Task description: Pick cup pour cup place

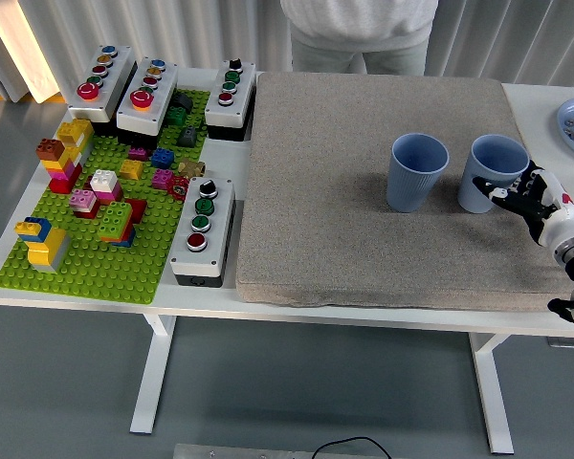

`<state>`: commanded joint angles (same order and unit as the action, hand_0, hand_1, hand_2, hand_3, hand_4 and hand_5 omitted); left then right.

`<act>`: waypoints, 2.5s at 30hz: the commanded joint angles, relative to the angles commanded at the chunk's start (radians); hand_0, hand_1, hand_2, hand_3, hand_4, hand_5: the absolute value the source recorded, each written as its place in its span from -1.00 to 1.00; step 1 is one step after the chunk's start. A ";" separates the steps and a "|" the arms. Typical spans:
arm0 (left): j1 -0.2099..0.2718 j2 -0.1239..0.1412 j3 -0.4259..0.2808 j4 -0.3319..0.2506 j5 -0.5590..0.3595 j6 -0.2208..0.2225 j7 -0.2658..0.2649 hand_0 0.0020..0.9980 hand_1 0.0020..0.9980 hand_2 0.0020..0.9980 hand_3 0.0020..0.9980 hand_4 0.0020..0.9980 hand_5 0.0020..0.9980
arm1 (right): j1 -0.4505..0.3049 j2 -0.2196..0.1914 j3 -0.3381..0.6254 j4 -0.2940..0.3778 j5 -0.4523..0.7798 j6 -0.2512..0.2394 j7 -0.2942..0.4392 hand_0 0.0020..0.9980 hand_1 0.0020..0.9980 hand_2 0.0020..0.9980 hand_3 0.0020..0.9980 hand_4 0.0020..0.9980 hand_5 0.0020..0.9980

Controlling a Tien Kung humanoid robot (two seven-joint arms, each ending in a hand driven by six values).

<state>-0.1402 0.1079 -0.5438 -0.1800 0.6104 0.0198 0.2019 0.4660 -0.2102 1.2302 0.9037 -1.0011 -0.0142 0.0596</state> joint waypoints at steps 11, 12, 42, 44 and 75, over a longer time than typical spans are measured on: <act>0.002 0.001 -0.003 0.000 0.001 0.001 0.001 0.49 0.59 0.71 0.28 0.10 0.88 | -0.003 -0.006 0.002 0.026 -0.016 -0.004 -0.002 0.74 0.61 0.47 0.55 0.66 -0.28; 0.003 0.001 -0.003 0.000 0.000 0.001 0.001 0.49 0.59 0.71 0.28 0.10 0.88 | -0.004 -0.007 0.001 0.030 -0.020 -0.005 -0.001 0.74 0.61 0.47 0.55 0.66 -0.28; 0.006 0.008 0.004 0.000 -0.011 0.002 0.000 0.49 0.59 0.71 0.28 0.10 0.87 | 0.013 -0.074 -0.042 0.179 -0.255 -0.084 0.002 0.69 0.56 0.39 0.53 0.61 -0.35; 0.006 0.008 0.002 0.000 -0.010 0.002 0.000 0.49 0.59 0.71 0.28 0.10 0.87 | 0.012 -0.076 -0.048 0.200 -0.306 -0.094 0.000 0.69 0.56 0.39 0.53 0.59 -0.37; 0.004 0.010 -0.002 0.000 -0.002 0.001 0.003 0.49 0.58 0.71 0.28 0.10 0.87 | 0.055 -0.070 -0.116 0.278 -0.694 -0.205 0.008 0.71 0.55 0.38 0.52 0.57 -0.39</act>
<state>-0.1363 0.1176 -0.5458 -0.1800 0.6089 0.0205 0.2048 0.5208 -0.2803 1.1140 1.1812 -1.6952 -0.2187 0.0677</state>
